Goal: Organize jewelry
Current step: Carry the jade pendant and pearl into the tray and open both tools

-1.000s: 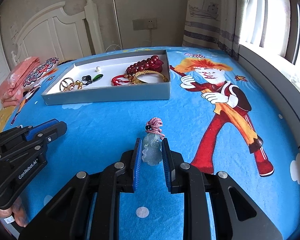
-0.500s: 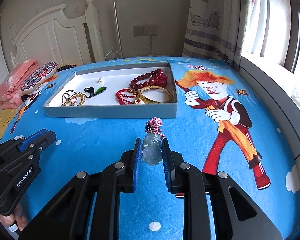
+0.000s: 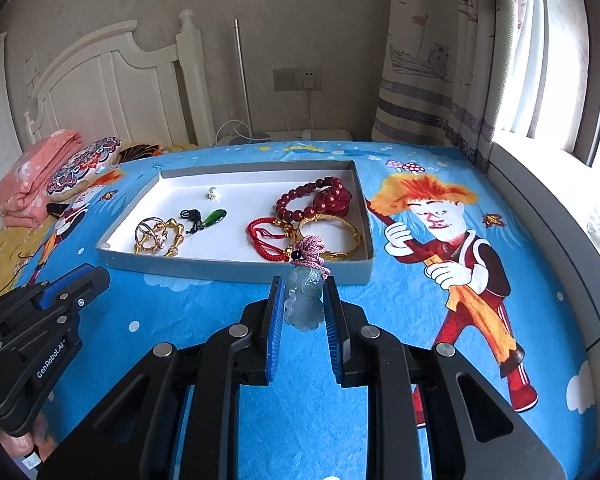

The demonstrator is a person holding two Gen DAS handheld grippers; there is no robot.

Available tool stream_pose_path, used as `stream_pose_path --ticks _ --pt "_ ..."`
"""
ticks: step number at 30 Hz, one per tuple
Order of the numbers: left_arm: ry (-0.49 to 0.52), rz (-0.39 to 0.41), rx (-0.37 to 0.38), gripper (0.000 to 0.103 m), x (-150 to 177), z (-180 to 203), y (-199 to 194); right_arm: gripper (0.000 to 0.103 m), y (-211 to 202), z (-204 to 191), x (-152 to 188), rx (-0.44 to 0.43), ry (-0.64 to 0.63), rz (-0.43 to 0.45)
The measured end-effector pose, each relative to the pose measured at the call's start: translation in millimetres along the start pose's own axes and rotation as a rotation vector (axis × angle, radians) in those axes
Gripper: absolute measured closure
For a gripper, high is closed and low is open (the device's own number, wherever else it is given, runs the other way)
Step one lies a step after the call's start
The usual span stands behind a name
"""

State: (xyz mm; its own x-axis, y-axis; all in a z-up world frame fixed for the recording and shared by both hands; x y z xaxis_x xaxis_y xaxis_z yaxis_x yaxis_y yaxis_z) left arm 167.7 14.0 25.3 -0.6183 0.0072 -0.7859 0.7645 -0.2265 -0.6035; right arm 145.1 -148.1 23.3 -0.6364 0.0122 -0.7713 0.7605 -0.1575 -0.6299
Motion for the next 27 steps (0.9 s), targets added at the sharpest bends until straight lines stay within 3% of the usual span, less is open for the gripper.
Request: stream_pose_path --ticks 27 --pt "0.041 0.014 -0.001 0.088 -40 -1 15 0.082 10 -19 -42 -0.047 -0.016 0.037"
Point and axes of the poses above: each gripper's, at about its wrist camera, not at the fingertips, and y roughly the way its jaws point, z to its right, x to its underside, the point moved 2 cm from there along y, roughly the way its jaws point, and after that the axes turned 12 degrees about x, right-handed, at the moved point
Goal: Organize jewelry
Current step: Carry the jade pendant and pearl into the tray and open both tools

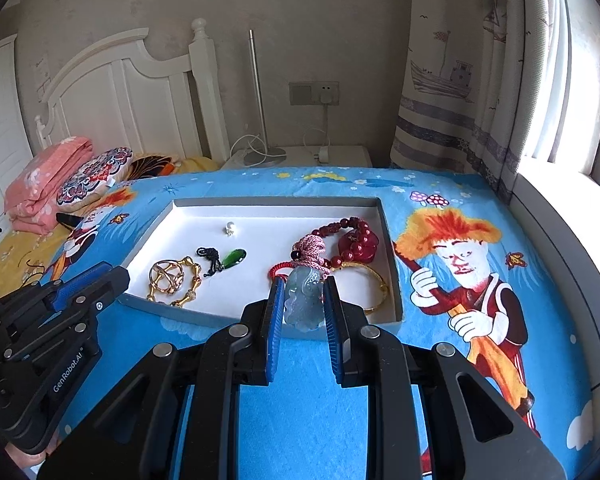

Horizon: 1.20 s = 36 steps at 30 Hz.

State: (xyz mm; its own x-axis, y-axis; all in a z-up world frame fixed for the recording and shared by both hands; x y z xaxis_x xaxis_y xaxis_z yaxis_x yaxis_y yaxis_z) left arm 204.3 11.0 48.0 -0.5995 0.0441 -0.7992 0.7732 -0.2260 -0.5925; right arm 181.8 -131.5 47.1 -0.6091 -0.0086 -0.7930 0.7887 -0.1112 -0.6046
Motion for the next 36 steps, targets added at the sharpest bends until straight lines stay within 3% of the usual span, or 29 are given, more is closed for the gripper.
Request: stream_pose_path --ticks 18,36 --pt "0.008 -0.041 -0.015 0.088 -35 -16 60 0.082 45 -19 -38 -0.004 0.001 -0.01" --pt "-0.013 -0.097 -0.02 0.088 -41 -36 118 0.082 106 -26 -44 0.034 -0.003 -0.067"
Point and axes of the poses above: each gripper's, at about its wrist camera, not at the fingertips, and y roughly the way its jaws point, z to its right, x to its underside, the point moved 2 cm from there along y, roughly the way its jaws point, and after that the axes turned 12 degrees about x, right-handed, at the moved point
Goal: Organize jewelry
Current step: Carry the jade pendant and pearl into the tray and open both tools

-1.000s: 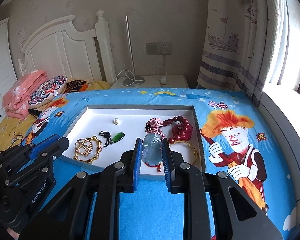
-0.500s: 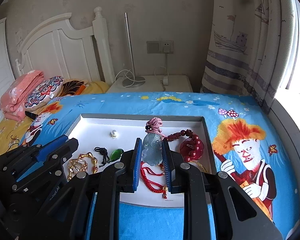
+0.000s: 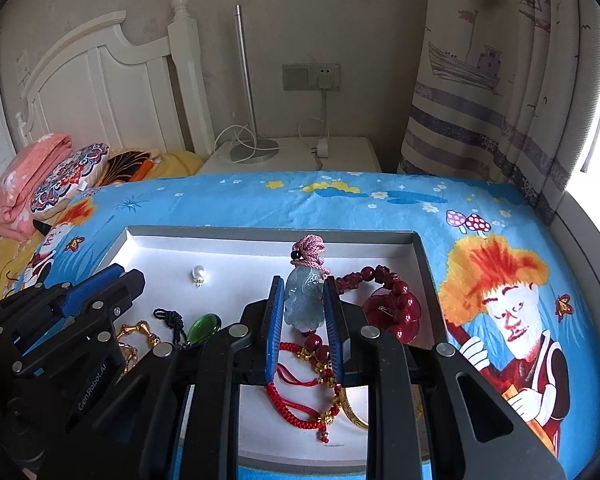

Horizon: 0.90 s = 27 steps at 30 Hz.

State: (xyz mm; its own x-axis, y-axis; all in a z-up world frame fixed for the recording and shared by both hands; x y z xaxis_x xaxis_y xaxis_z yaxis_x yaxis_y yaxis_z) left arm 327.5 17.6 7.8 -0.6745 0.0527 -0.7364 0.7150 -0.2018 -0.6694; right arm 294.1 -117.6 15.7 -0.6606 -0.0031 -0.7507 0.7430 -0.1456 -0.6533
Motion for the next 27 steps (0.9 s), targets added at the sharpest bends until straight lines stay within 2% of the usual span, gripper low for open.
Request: stream_pose_path --ticks 27 --pt "-0.011 -0.035 0.005 0.088 0 -12 27 0.082 36 -2 5 0.022 0.002 -0.047"
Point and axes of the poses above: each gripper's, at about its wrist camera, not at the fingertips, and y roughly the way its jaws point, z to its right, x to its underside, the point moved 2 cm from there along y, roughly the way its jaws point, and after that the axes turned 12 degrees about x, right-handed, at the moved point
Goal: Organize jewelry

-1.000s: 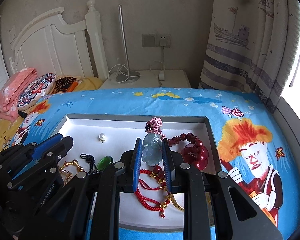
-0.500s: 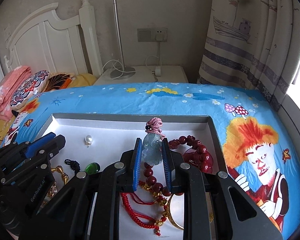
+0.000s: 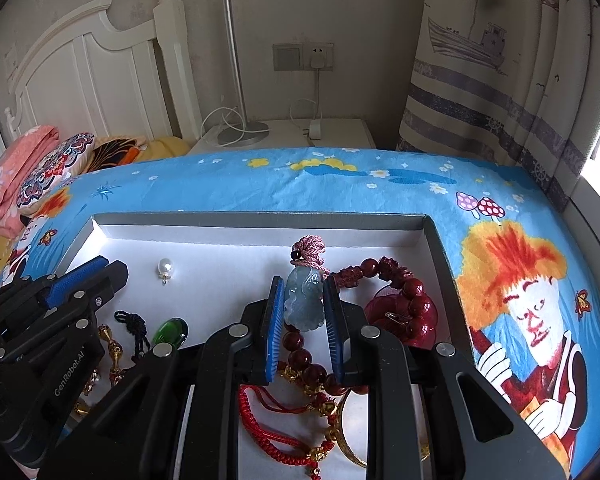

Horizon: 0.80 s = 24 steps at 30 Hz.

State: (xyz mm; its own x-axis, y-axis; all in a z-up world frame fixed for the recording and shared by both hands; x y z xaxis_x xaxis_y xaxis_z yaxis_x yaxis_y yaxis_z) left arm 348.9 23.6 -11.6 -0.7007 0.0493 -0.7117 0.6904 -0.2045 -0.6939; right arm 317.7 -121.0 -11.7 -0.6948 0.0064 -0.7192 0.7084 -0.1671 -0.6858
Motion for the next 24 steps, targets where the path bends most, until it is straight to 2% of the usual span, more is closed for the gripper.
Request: stream_pose_path --ticks 11,14,17,20,22,24 --pt "0.0 -0.004 0.003 0.086 0.0 -0.7 2.8 0.081 1.8 0.8 -0.3 0.003 0.005 -0.005" --pt "-0.007 0.002 0.003 0.078 0.9 -2.0 1.3 0.081 2.0 2.3 -0.1 0.003 0.011 -0.006" --pt "-0.011 0.009 0.001 0.074 1.4 -2.6 -0.4 0.081 2.0 4.1 0.3 0.007 0.02 -0.008" --pt "-0.011 0.02 -0.004 0.066 1.6 -3.2 -3.4 0.075 0.5 6.8 0.9 0.008 0.032 -0.001" --pt "-0.012 0.025 -0.008 0.063 1.4 -3.0 -4.8 0.066 -1.0 6.7 1.2 0.01 0.03 0.006" --pt "-0.014 0.03 -0.009 0.058 1.3 -3.4 -5.9 0.066 -2.8 6.6 1.2 0.013 0.029 0.015"
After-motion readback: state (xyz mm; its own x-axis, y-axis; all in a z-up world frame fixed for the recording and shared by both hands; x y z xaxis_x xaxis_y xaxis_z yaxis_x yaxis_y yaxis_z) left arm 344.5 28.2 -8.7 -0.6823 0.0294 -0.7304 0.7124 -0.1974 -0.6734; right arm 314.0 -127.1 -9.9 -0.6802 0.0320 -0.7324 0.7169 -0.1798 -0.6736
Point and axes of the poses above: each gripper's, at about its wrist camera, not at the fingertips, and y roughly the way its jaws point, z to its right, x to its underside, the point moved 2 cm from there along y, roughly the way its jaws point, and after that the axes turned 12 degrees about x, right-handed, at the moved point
